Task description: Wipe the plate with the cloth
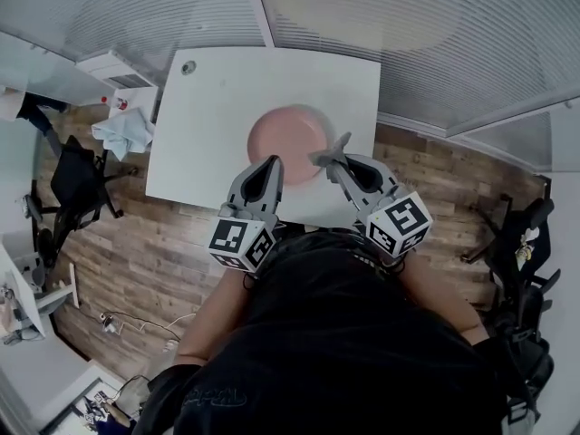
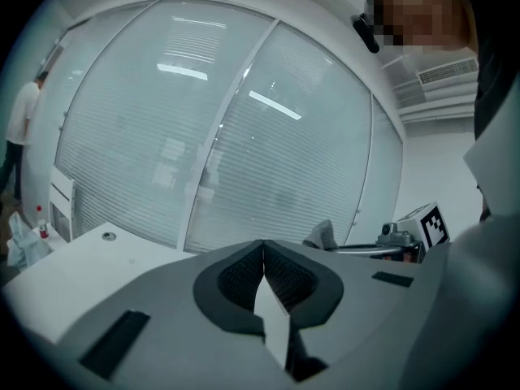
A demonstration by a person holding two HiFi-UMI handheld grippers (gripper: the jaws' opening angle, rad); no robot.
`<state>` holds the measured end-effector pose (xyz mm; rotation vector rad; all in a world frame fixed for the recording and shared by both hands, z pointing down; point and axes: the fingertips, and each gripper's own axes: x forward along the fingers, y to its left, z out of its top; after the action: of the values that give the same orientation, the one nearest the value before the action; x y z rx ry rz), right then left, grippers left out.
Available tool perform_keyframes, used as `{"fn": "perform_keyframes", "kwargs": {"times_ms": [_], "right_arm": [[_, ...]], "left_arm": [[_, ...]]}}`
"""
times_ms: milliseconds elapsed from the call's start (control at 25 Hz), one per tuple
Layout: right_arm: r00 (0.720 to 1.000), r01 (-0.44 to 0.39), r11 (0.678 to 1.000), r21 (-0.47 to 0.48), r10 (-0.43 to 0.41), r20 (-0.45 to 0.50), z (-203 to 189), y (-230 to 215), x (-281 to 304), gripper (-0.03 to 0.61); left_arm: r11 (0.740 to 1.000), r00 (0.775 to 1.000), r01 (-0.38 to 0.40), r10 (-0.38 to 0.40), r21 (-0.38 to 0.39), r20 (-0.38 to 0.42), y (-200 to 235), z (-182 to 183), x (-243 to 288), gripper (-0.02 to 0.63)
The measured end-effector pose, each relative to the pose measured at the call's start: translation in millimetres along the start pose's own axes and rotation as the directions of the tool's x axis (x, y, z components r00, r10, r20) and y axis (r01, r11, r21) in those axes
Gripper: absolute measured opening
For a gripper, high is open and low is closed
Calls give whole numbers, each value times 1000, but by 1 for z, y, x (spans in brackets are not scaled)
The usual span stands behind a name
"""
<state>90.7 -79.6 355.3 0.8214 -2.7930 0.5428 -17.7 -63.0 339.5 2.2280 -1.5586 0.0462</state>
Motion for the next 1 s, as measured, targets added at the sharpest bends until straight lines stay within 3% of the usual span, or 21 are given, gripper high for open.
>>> {"fn": "perform_keyframes", "kwargs": {"times_ms": [200,400,640,760,1000], "right_arm": [[999,38,999,25,-38,-20,-12,-5,11,38],[995,97,993,66,-95,-39,-19,-7,47,38],[982,167,983,83,-157,-107,-34,-8,84,38],[974,193,978,81,-181,-136,-44,-10,94,38],[952,256,963,81,-237,-194,-69,-24,117,38]], "left_arm": [[999,999,33,-33,8,-42,9,0,7,17],[998,993,50,-45,47,-109,55,-6,15,18],[997,981,73,-66,35,-183,104,-25,24,18],[996,970,89,-80,28,-232,120,-40,30,22],[996,936,88,-91,-26,-341,151,-77,39,107]]}}
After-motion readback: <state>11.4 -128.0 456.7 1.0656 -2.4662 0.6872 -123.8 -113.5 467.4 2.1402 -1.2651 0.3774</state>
